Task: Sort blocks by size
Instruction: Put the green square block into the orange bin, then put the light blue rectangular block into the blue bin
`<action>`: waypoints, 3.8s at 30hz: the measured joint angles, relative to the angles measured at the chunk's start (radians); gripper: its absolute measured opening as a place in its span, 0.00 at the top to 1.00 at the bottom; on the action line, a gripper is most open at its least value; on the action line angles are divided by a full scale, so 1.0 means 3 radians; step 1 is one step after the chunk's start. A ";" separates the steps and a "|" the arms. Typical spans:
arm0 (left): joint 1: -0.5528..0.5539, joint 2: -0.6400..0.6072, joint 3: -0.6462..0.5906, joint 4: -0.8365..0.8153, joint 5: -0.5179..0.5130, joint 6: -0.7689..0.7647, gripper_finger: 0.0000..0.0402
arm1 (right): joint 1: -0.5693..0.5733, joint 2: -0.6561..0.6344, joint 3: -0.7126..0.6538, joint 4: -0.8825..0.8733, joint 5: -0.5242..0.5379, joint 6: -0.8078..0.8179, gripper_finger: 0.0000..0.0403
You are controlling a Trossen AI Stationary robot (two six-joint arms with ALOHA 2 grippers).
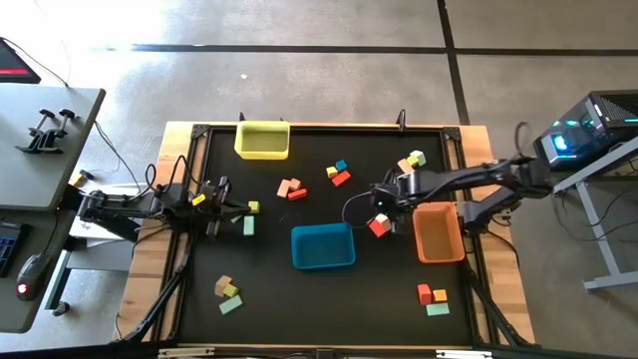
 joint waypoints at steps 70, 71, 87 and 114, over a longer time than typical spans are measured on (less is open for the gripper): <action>0.0001 0.0001 0.0000 -0.0024 0.0000 0.0001 1.00 | 0.1189 -0.0333 -0.0137 -0.1489 -0.0270 0.2080 0.49; 0.0001 0.0001 0.0000 -0.0024 -0.0001 0.0001 1.00 | 0.1189 -0.0333 -0.0058 -0.1540 -0.0199 0.2089 0.49; 0.0001 0.0000 0.0000 0.0008 -0.0139 0.0004 1.00 | 0.1305 -0.0356 0.0026 0.0766 0.0534 0.1070 0.48; -0.0462 0.0986 0.0375 0.0704 -0.0355 0.0090 1.00 | 0.1567 -0.0354 -0.1094 0.3811 0.1150 0.0754 0.48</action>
